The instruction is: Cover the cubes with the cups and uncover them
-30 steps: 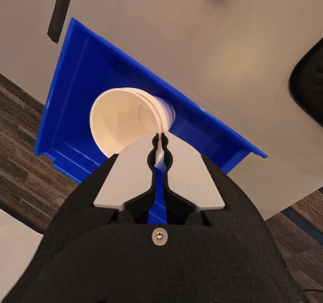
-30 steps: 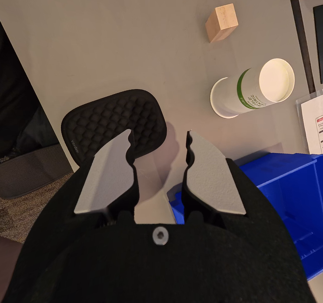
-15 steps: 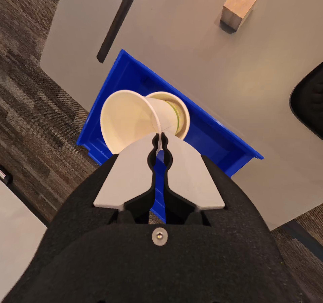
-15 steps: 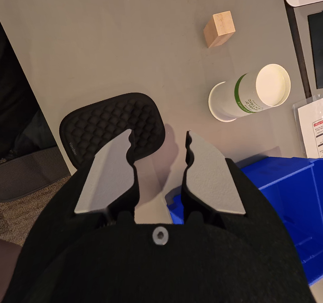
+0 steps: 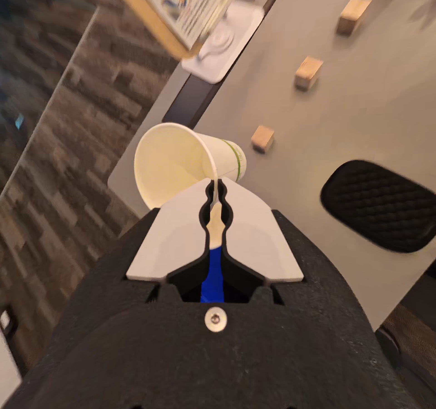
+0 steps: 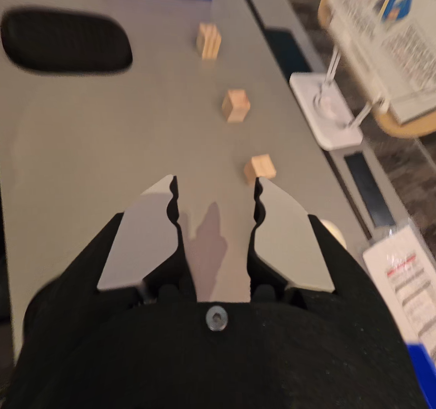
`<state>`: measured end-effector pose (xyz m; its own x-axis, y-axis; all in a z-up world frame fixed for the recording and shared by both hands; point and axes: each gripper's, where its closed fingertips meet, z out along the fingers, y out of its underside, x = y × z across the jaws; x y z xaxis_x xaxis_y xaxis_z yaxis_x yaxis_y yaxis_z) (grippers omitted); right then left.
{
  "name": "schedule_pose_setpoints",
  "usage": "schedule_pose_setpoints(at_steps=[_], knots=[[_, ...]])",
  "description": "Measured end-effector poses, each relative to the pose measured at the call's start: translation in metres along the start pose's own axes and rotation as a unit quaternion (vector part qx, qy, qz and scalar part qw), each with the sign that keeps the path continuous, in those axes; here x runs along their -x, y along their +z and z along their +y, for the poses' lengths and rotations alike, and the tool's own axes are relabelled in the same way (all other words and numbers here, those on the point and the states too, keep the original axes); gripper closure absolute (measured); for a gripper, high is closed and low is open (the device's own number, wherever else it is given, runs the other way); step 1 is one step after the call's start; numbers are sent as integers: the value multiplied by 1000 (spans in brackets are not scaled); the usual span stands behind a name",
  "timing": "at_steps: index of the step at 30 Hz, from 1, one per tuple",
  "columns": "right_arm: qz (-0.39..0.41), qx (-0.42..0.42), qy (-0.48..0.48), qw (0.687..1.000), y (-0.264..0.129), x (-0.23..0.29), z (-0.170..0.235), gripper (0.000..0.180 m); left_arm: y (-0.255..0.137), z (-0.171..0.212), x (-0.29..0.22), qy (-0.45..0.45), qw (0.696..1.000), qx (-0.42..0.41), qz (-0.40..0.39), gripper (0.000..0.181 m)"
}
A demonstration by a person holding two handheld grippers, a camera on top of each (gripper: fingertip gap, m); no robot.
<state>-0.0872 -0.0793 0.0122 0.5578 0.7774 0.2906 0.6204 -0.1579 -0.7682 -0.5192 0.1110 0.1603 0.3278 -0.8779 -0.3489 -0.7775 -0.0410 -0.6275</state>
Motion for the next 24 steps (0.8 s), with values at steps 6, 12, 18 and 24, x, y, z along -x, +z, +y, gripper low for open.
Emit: schedule_pose_setpoints(at_steps=[6, 12, 18, 24], knots=[[-2, -182, 4, 983, 56, 7, -122, 90, 19, -92, -85, 80, 985, -119, 93, 178], [-1, -327, 59, 943, 78, 0, -186, 81, 45, -144, -152, 124, 959, -190, 168, 178], [-29, -365, 108, 924, 92, 0, -186, 79, 50, -168, -181, 124, 935, -250, 219, 178], [-77, -355, 87, 928, 94, 13, -178, 103, 56, -164, -192, 122, 926, -267, 236, 178]])
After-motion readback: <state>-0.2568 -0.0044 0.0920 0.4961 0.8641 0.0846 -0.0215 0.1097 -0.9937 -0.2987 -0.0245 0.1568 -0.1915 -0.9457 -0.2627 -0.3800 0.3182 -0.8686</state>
